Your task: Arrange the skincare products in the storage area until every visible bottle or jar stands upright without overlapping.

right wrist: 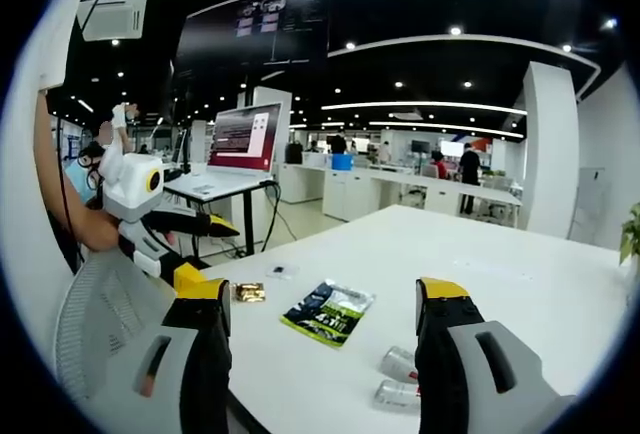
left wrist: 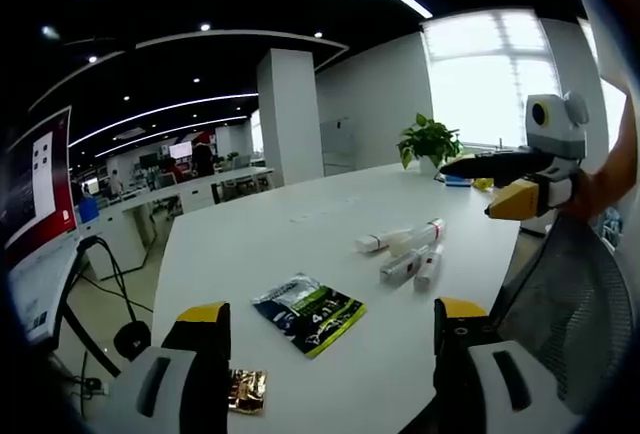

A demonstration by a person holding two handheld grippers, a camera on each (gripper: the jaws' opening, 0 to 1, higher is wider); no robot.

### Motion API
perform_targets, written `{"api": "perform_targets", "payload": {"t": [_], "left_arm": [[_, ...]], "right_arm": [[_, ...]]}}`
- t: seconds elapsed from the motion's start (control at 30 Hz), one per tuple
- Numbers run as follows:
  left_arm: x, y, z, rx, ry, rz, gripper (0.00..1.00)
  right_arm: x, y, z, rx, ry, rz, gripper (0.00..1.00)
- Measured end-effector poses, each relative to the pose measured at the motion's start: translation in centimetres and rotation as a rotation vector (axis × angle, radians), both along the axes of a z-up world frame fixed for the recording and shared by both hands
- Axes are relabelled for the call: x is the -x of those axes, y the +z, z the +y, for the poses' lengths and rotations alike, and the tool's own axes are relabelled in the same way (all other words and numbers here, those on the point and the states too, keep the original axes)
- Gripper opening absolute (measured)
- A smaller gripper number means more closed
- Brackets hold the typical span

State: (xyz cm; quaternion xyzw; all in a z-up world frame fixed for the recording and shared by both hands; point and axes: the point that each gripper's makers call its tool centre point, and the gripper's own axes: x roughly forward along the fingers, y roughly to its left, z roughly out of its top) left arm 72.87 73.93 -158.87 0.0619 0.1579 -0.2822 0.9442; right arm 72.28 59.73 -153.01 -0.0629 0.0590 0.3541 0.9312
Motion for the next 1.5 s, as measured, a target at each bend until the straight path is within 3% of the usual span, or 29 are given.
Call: {"api": "perform_targets", "payload": {"t": [1.17, 1.33, 1.5], "left_arm": [[-0.2, 0.1, 0.2, 0.011, 0.006, -0.003, 0.88], [-0.2, 0.2, 0.2, 0.014, 0.008, -0.005, 0.88], [-0.2, 0.4, 0.2, 0.019, 0.006, -0.010, 0.88]], "right_arm": [[-0.5, -0.1, -0.2, -0.018, -0.004, 0.032, 0.72], [-1.7, 0.3, -1.6, -0.081, -0.053, 0.090, 0.71], [-3.4, 1.5, -2.2, -0.048, -0.042, 0.062, 0.70]]}}
